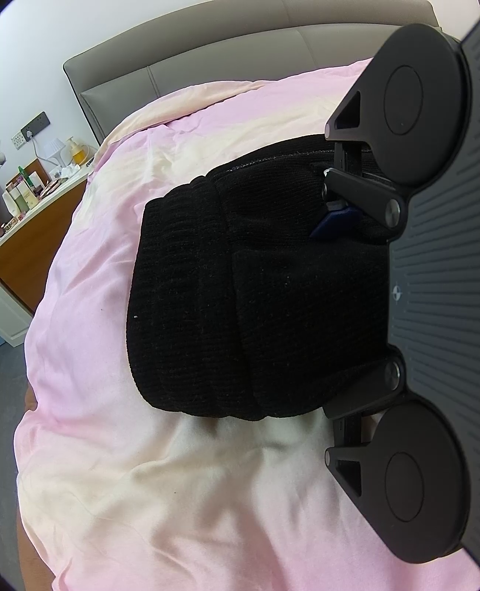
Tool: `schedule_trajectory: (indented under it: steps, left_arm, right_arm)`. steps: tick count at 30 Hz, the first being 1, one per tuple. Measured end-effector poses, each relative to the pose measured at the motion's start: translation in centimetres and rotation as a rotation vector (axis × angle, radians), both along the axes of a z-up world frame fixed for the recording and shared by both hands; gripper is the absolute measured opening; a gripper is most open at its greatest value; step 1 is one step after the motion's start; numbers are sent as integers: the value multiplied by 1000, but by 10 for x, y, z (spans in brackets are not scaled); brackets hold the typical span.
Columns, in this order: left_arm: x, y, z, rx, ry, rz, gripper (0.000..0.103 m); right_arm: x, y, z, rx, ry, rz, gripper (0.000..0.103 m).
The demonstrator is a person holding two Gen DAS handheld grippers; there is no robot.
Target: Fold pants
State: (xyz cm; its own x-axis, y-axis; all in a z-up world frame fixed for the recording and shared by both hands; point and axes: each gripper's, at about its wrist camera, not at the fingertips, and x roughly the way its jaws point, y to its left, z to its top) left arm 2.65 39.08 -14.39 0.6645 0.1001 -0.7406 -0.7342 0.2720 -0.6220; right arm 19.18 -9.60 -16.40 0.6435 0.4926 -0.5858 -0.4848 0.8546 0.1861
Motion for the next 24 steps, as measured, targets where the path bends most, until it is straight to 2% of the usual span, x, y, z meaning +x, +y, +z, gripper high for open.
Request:
schedule_trajectory:
  steps: [2, 3, 4, 6, 9, 11, 13, 15, 17, 19, 20, 21, 24]
  left_arm:
    - [0, 0, 0, 1, 1, 0, 79]
    - [0, 0, 0, 2, 2, 0, 80]
    - [0, 0, 0, 2, 2, 0, 80]
    - [0, 0, 1, -2, 0, 1, 80]
    - [-1, 0, 0, -3, -1, 1, 80]
    - [-1, 0, 0, -4, -1, 2, 80]
    - [-1, 0, 0, -5, 3, 3, 80]
    - [-1, 1, 0, -9, 2, 3, 80]
    - [-2, 2, -1, -18, -6, 6, 80]
    - [-3, 3, -2, -31, -16, 15, 80]
    - [-4, 4, -2, -37, -20, 21, 80]
    - [-4, 4, -3, -44, -25, 28, 80]
    - [-7, 6, -5, -68, -52, 57, 77]
  right_arm:
    - [2, 11, -23, -81, 105, 54, 3]
    - [-5, 16, -34, -145, 109, 72, 1]
    - [-13, 19, -38, -176, 74, 81, 1]
    - [-20, 18, -32, -165, 39, 71, 2]
    - [-21, 9, -13, -61, -17, 31, 3]
    - [-23, 11, -14, -37, 5, 22, 3]
    - [-20, 20, -25, -94, 65, 37, 3]
    - [-21, 26, -23, -153, 21, 33, 3]
    - [-28, 23, -8, -128, -49, -20, 5]
    - [-45, 24, 16, -103, -188, -50, 20]
    - [-57, 31, 29, -100, -245, -33, 30]
    - [-64, 40, 37, -94, -273, -13, 32]
    - [-81, 72, 43, -66, -240, 44, 32]
